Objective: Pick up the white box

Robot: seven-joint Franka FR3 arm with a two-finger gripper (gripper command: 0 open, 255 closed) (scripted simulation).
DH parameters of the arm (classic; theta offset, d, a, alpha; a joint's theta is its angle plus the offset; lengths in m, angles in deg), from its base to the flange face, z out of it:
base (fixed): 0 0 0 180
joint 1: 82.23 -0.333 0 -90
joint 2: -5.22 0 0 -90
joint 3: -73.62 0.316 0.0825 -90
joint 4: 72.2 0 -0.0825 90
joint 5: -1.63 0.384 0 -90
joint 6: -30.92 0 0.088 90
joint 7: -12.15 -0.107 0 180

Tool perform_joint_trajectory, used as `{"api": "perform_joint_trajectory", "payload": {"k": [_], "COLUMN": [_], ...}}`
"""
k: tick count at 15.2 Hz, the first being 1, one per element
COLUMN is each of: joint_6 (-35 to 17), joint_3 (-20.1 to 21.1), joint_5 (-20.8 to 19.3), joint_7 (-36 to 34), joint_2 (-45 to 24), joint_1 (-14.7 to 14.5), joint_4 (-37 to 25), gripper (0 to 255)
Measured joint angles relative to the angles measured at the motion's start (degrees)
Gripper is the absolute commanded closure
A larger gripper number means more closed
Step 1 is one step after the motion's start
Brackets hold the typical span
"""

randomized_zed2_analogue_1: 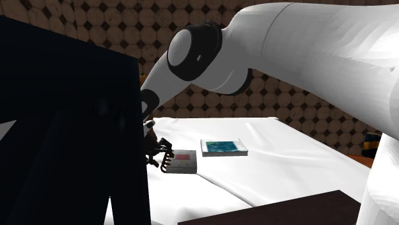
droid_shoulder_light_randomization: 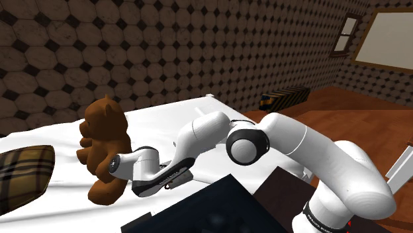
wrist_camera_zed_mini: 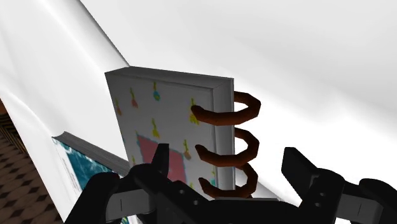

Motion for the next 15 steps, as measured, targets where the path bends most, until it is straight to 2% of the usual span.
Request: {"api": "perform_joint_trajectory", "payload": {"k": [1, 11, 15], "joint_6": [-0.09, -0.08, 0.5], "joint_3": [-0.05, -0.09, 0.25], "joint_5": [-0.04, -0.04, 0.17], "joint_7": [-0.01, 0.05, 0.24], "joint_2": [-0.27, -0.52, 1.59], "joint_1": [-0.03, -0.08, 0.28], "joint_4": [-0.21, -0.54, 1.07], "gripper": [255, 255, 255]}}
